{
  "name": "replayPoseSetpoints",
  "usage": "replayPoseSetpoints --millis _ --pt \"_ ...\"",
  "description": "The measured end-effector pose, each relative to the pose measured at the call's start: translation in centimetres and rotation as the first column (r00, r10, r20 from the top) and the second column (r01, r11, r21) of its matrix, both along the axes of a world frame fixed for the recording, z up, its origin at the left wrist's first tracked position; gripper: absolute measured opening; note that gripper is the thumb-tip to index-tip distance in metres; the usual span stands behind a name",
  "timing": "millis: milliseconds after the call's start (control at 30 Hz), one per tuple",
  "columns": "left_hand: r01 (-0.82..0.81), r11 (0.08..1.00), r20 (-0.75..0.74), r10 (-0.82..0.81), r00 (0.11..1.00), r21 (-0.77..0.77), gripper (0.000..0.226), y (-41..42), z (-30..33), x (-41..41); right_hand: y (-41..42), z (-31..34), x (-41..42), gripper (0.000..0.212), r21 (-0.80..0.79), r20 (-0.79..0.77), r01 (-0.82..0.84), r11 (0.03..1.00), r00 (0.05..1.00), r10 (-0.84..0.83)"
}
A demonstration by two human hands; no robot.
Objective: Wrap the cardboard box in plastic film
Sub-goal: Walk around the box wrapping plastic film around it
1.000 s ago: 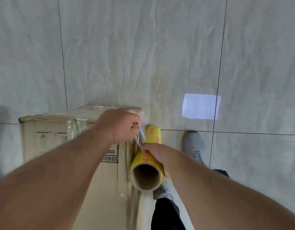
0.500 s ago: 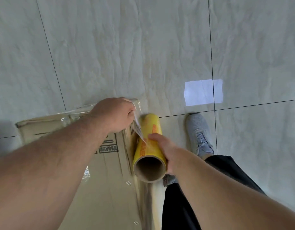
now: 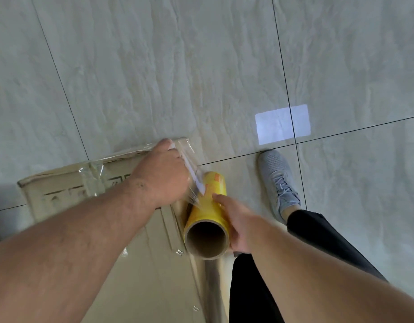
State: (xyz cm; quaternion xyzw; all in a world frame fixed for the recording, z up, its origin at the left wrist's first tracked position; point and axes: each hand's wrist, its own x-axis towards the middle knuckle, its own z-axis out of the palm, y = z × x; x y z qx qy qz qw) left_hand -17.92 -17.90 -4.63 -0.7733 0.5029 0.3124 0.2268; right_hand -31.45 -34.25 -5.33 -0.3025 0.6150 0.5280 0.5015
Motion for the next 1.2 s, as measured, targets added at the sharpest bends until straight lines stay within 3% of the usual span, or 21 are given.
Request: replayPoseSetpoints --millis 100,233,333,500,667,767,833,933,1067,1133,1200 --pt "-0.024 0.996 0.027 0.027 0.999 -0.088 0.023 -0.2 0.2 0.3 0.6 0.0 -2.3 0.087 0.024 -0.046 0.244 0.969 0.969 -0.243" --pt "-0.098 0.986 0.008 0.100 0.995 -0.134 0.037 -0.1 0.4 0.3 0.9 -0.8 -2.5 0.106 0.028 -0.054 0.361 0.932 0.932 -0.359" --pt "-0.130 0.978 0.014 0.134 0.991 -0.161 0.046 -0.2 0.1 0.4 0.5 -1.2 -2.2 0.105 0.041 -0.018 0.259 0.965 0.966 -0.258" --pt "-0.122 0.984 0.046 0.129 0.991 -0.130 0.054 -0.5 -0.4 0.4 0.6 -1.1 -4.3 0.111 0.045 0.056 -0.108 0.993 0.993 0.106" --pt "-0.135 0.987 0.068 0.141 0.988 -0.086 0.060 -0.7 0.0 0.3 1.7 -2.4 -5.1 0.140 0.030 0.034 -0.257 0.966 0.966 0.256" --pt "-0.118 0.990 0.085 0.124 0.989 -0.078 0.055 -0.7 0.0 0.2 1.5 -1.5 -4.2 0.132 0.069 0.044 -0.265 0.962 0.964 0.263" --pt "-0.117 0.992 0.088 0.122 0.989 -0.051 0.049 -0.7 0.2 0.3 0.7 -0.6 -3.9 0.116 0.055 0.054 -0.196 0.979 0.980 0.193" --pt "-0.111 0.994 0.100 0.110 0.989 0.003 0.046 -1.1 0.4 0.1 0.3 -0.6 -5.7 0.088 0.028 0.032 0.120 0.992 0.992 -0.121" --pt "-0.088 0.991 0.093 0.079 0.993 0.103 0.049 -1.4 0.9 -0.3 1.3 -0.3 -7.4 0.086 0.072 0.000 0.451 0.890 0.892 -0.452" --pt "-0.049 0.985 0.073 0.037 0.997 0.166 0.050 -1.8 1.2 -0.5 1.5 -0.6 -6.9 0.084 0.066 -0.012 0.470 0.880 0.882 -0.470" --pt "0.008 0.983 0.021 -0.012 1.000 0.182 0.050 -2.1 1.4 -1.4 1.1 -0.6 -6.5 0.087 0.056 0.004 0.380 0.923 0.925 -0.380"
